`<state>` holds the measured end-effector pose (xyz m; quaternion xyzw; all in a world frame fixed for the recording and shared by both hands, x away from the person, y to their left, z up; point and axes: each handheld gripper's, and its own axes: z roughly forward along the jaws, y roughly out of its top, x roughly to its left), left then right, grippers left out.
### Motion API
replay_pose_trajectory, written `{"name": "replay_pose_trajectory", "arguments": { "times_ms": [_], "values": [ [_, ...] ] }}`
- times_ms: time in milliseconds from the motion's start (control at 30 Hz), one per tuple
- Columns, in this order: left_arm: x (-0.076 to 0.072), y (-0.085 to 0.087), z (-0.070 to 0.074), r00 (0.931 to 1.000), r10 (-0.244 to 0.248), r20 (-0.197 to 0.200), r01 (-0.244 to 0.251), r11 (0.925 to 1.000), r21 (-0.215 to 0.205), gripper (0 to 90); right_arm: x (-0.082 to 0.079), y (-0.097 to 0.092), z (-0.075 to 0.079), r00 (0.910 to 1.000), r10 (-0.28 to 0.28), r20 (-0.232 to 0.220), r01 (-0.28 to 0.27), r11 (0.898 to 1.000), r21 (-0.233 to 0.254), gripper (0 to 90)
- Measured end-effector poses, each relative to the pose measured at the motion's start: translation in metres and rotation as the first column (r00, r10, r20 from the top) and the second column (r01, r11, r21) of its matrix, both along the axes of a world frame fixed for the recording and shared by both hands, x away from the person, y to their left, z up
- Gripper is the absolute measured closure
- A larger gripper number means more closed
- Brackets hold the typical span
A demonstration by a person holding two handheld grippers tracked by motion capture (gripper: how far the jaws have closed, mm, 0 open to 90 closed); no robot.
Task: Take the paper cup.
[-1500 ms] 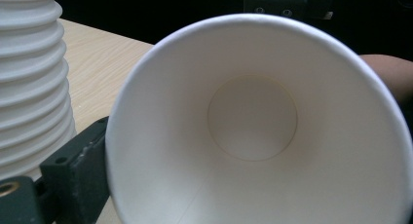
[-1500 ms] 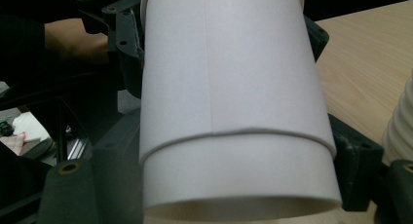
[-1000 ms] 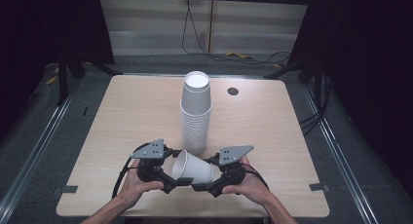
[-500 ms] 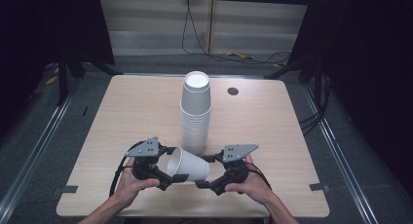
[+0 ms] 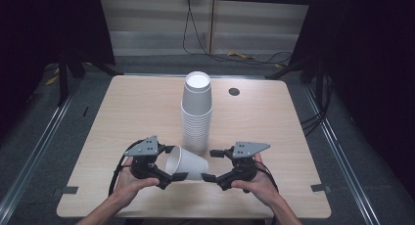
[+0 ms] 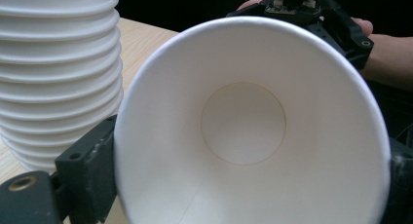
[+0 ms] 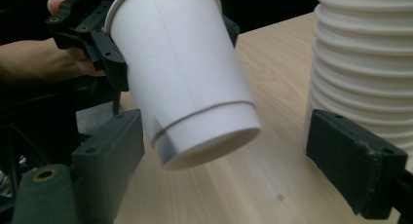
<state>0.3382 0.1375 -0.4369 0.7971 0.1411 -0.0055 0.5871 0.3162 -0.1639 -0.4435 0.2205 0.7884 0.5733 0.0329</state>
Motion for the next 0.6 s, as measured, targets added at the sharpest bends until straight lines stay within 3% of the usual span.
{"name": "replay_pose_trajectory", "arguments": {
  "times_ms": [67, 200, 400, 600],
  "values": [
    [-0.001, 0.000, 0.000, 0.9998, 0.011, 0.017, -0.012, 0.9998, 0.015, 8.1, -0.001, -0.004, -0.001, 0.9999, -0.016, -0.003, 0.016, 1.000, -0.004, 13.8],
    [0.000, 0.001, 0.000, 0.9998, 0.012, 0.016, -0.012, 0.9994, 0.032, 8.1, -0.003, -0.009, -0.004, 0.9986, -0.053, -0.002, 0.053, 0.998, -0.025, 13.8],
    [0.006, 0.001, 0.003, 0.9997, 0.024, -0.005, -0.024, 0.9977, 0.063, 8.1, -0.007, -0.021, -0.004, 0.9949, -0.101, -0.003, 0.101, 0.994, -0.049, 13.7],
    [0.007, 0.002, 0.003, 0.9997, 0.020, -0.014, -0.018, 0.9910, 0.133, 8.1, -0.008, -0.031, -0.008, 0.9848, -0.173, 0.007, 0.174, 0.983, -0.051, 13.5]
  ]
}}
